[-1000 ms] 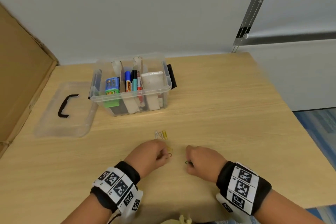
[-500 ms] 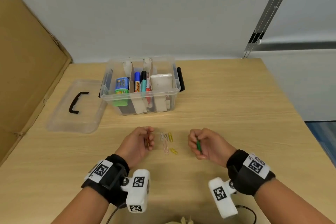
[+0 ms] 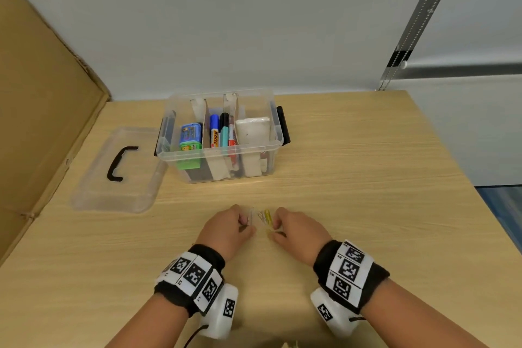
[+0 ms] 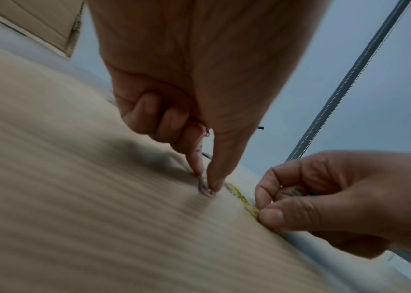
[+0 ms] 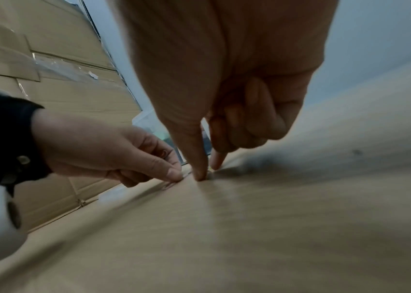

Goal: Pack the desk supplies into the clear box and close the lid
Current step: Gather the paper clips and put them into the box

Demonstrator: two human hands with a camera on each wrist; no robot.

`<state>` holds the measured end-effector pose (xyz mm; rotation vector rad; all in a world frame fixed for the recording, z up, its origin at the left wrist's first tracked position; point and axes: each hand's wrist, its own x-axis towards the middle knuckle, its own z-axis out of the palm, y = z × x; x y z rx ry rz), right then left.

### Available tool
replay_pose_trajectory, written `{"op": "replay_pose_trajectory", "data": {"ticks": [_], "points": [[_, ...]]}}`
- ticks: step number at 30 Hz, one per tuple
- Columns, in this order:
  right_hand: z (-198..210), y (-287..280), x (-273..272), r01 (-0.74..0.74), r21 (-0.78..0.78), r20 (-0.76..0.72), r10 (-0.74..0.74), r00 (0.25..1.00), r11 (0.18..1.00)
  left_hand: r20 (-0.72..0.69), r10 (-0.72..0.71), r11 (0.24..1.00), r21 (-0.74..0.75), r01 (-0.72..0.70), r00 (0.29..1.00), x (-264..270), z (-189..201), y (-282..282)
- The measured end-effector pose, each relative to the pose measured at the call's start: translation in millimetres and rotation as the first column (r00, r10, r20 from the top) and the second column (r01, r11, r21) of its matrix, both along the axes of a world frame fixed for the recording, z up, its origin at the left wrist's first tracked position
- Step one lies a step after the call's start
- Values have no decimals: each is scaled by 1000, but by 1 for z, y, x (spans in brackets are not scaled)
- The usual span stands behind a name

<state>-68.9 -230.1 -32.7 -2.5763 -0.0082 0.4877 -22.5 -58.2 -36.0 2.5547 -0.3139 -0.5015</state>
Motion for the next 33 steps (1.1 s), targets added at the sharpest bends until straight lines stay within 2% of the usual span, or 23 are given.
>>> {"op": "replay_pose_trajectory", "data": {"ticks": [4,6,8,9,10,11,12,13,14,15,16,18,20,23,25,27,30,33], "points": [[1,12,3,-52,-112,-3,52,999,992,22,-19,998,63,17,1000,6,1,9],[2,14,3,-78,-99,-32,76,997,992,6,-28,997,79,27,1000,9,2,11],[1,10,6,-57,24,-74,59,996,998,-6,-57,994,91,57,998,11,2,12],[1,7,8,-6,147,-100,21,995,989,-5,-76,993,95,76,997,12,1,13],[2,2,10,85,327,-154,-36,987,941,-4,-95,990,102,95,995,12,1,13],[4,-2,11,217,549,-238,-98,966,807,2,-115,988,108,114,993,12,0,13],[5,-7,11,368,737,-350,-145,926,567,11,-134,985,114,131,991,11,0,13],[8,-12,11,473,822,-446,-157,881,317,24,-152,982,115,149,988,11,-1,14],[10,-16,11,522,839,-499,-164,851,151,41,-170,980,114,164,985,10,-1,14],[10,-19,12,542,836,-519,-193,833,90,66,-187,978,110,179,980,10,-1,15],[9,-20,13,557,827,-529,-230,817,77,88,-202,976,105,192,976,9,-1,16],[6,-21,18,596,793,-533,-328,780,127,115,-202,978,73,194,973,10,0,19],[8,-18,22,636,739,-534,-382,754,221,109,-164,986,-3,166,980,13,3,26],[11,-11,25,632,624,-477,-417,774,459,82,-115,974,-189,129,990,18,7,40],[11,-5,26,540,512,-343,-417,842,668,63,-100,955,-275,114,993,20,9,48],[8,1,27,413,379,-176,-374,911,828,8,-74,941,-331,73,997,23,10,54],[5,14,26,321,127,-95,-310,946,939,-129,24,893,-443,-79,991,27,4,63],[3,31,26,244,-91,-82,-252,964,965,-279,114,815,-522,-251,953,29,1,66]]}}
